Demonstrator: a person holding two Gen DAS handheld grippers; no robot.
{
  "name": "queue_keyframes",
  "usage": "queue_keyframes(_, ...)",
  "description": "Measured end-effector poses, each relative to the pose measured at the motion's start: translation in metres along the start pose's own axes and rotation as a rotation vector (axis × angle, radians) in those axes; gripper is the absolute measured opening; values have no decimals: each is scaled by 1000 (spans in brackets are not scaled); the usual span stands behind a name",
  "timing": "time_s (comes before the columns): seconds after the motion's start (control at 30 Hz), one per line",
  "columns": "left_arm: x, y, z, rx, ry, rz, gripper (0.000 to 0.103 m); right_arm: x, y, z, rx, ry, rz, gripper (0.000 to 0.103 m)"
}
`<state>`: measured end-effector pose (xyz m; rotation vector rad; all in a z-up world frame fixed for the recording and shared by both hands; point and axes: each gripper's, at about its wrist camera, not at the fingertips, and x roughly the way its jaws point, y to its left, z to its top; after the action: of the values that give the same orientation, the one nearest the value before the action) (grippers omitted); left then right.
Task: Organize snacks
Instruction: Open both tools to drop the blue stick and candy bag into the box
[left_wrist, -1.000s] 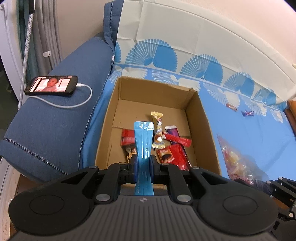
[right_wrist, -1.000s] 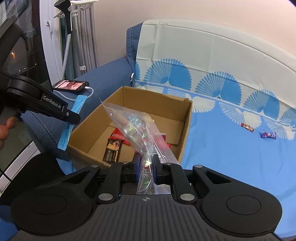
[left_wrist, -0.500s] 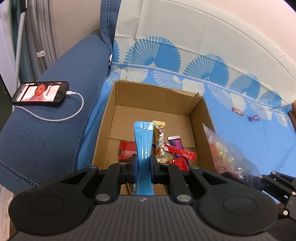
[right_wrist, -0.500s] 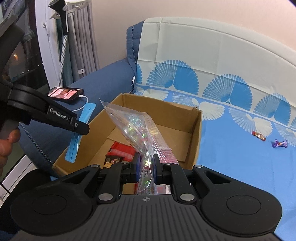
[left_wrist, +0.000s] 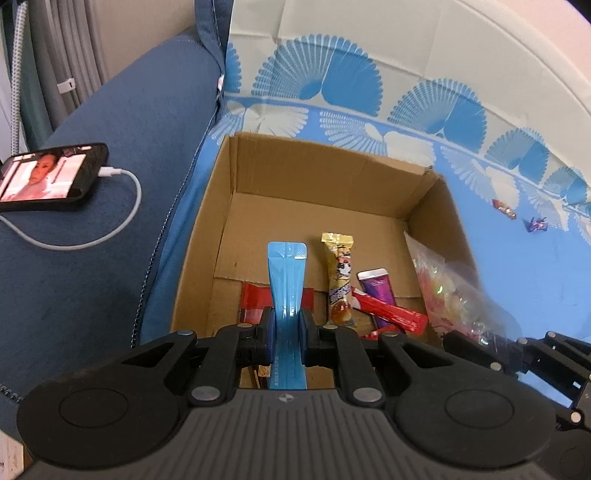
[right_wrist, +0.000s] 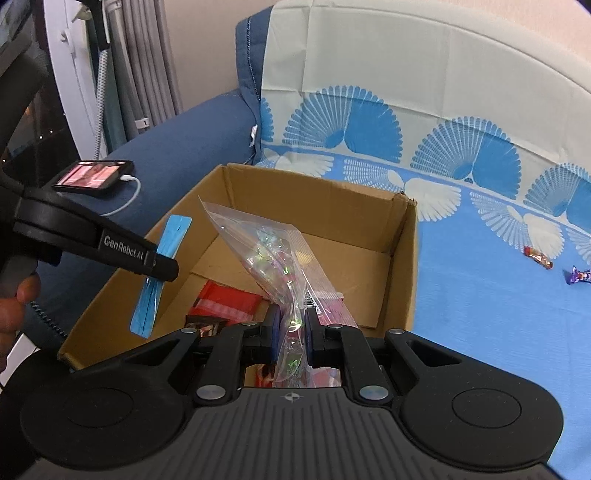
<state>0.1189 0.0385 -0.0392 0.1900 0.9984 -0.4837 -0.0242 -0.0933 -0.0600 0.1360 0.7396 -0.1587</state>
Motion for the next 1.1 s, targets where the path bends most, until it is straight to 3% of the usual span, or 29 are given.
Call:
queue_keyframes(0.3, 27, 3, 9, 10, 22, 29, 14, 34, 1, 10, 11, 21, -18, 15)
queue_keyframes(0.4, 34, 2, 10, 17, 27, 41, 20, 44, 0, 11, 19, 46, -9, 18)
queue_keyframes(0.43, 34, 2, 10, 25, 24, 49, 33, 45, 1, 11, 20, 50, -10, 24)
queue_keyframes(0.47, 32, 2, 9, 37, 23, 63, 66, 45, 2, 11, 14, 57, -10, 33)
queue_keyframes(0.53, 20, 1, 6, 50, -17, 112, 101, 38, 5, 10, 0, 64, -25, 79)
queue_keyframes(0.6, 4, 1, -3, 78, -75, 141, 103, 24, 7, 6, -6, 55, -25, 88)
queue_keyframes(0.83, -36, 6, -52, 79, -1, 112, 103, -25, 23, -30, -1, 114, -4, 91)
queue_keyframes(1.1, -82, 6, -95, 22, -52, 136, 103, -71, 35, -45, 4, 57, -46, 96)
